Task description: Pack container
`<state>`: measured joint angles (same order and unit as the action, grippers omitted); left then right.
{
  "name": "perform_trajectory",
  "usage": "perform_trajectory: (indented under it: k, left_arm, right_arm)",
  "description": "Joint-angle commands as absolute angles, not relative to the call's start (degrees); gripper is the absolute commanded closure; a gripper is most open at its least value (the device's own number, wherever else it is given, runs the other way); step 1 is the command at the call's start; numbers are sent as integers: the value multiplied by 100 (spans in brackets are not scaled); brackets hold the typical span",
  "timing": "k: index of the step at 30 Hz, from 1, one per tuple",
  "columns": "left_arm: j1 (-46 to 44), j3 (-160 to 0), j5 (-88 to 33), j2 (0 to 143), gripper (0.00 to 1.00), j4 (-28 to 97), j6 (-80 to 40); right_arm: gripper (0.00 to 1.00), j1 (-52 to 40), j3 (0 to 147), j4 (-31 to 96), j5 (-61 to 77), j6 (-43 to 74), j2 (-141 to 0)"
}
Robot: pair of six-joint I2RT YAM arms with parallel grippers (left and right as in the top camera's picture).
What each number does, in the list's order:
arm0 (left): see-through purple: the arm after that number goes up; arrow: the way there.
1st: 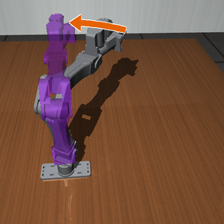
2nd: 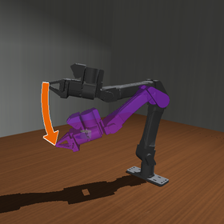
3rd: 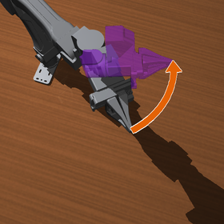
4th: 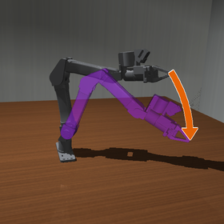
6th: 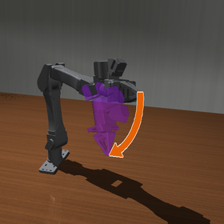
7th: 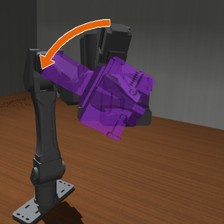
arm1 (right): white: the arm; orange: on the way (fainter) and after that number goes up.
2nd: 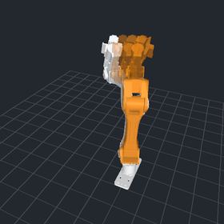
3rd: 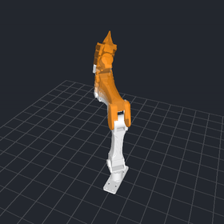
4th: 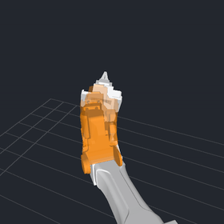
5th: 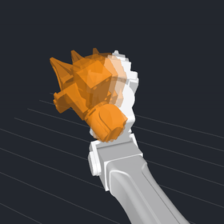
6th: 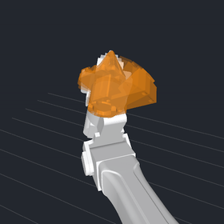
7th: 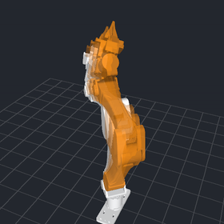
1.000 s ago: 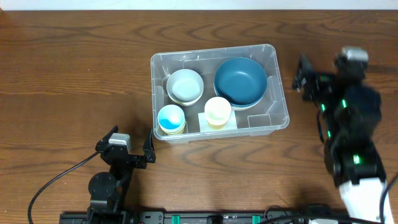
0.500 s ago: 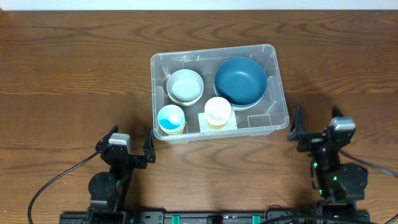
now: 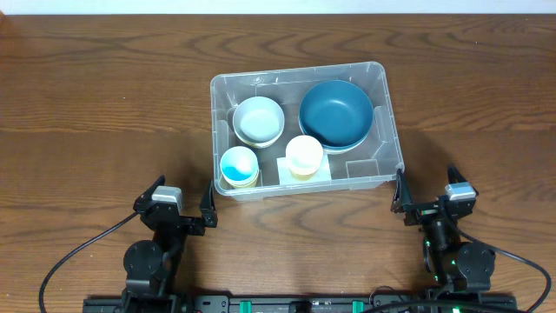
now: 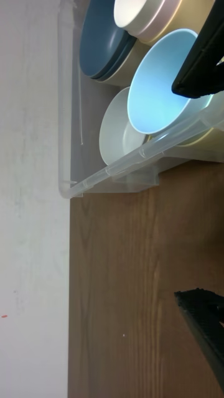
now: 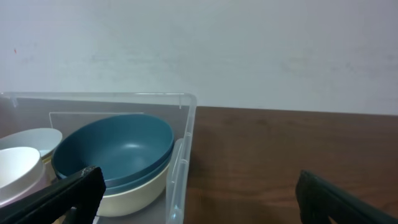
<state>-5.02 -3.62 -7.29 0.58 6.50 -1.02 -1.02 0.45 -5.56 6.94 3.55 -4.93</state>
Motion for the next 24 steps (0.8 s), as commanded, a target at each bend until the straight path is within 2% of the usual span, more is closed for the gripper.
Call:
perform_trajectory:
  k: [1,10,24]
  left_arm:
    - [-478,-183,-685,23,2,694,1]
    - [-478,-183,-685,23,2,694,1]
    - [-478,-183,-685,23,2,694,1]
  right_arm:
    - [1,-64,32,-429,753,19,-226]
    - [1,-64,32,373,718,-543,-27]
    - [1,-64,32,390,366,-541,-30]
